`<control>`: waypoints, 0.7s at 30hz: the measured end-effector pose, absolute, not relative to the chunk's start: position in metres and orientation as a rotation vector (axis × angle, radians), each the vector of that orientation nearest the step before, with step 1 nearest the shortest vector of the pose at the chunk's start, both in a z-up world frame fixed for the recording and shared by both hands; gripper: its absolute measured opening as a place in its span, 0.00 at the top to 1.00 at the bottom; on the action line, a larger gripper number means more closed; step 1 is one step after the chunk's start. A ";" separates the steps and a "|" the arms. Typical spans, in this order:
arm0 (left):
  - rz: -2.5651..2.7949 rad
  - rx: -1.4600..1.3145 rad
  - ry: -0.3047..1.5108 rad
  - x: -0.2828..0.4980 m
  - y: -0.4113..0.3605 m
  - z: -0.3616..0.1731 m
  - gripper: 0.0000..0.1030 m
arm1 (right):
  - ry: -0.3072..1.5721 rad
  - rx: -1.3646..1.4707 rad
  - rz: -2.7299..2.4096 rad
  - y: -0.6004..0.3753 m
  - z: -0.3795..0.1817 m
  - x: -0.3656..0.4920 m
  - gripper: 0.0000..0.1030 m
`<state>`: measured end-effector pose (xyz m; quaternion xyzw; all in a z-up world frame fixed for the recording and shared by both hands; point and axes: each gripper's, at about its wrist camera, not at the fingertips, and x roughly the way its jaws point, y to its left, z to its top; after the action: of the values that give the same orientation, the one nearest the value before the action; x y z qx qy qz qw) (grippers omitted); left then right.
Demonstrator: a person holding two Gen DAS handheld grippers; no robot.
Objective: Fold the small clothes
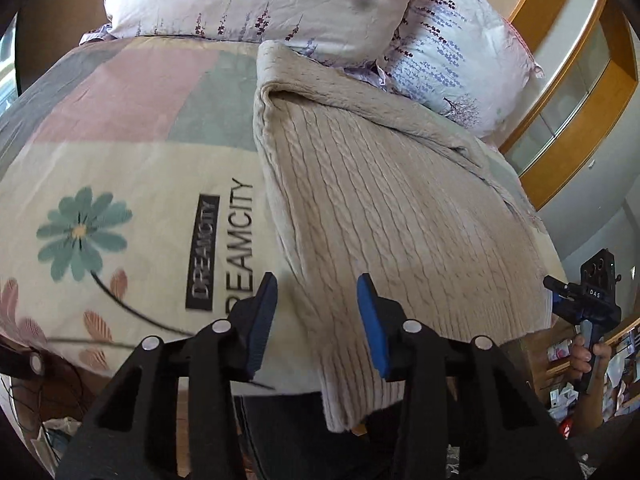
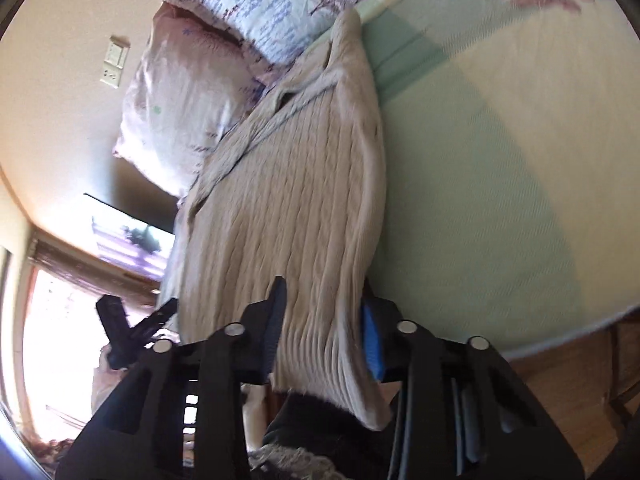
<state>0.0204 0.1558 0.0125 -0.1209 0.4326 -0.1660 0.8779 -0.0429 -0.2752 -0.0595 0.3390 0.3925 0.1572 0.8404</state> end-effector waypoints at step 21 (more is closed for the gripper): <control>-0.444 -0.353 0.654 0.093 0.155 0.107 0.93 | 0.482 0.718 0.535 -0.258 0.033 0.032 0.92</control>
<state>0.0926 0.1555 0.1075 -0.1712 0.3167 -0.2153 0.9078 0.0316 -0.2579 0.0333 0.3436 0.2307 0.2561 0.8736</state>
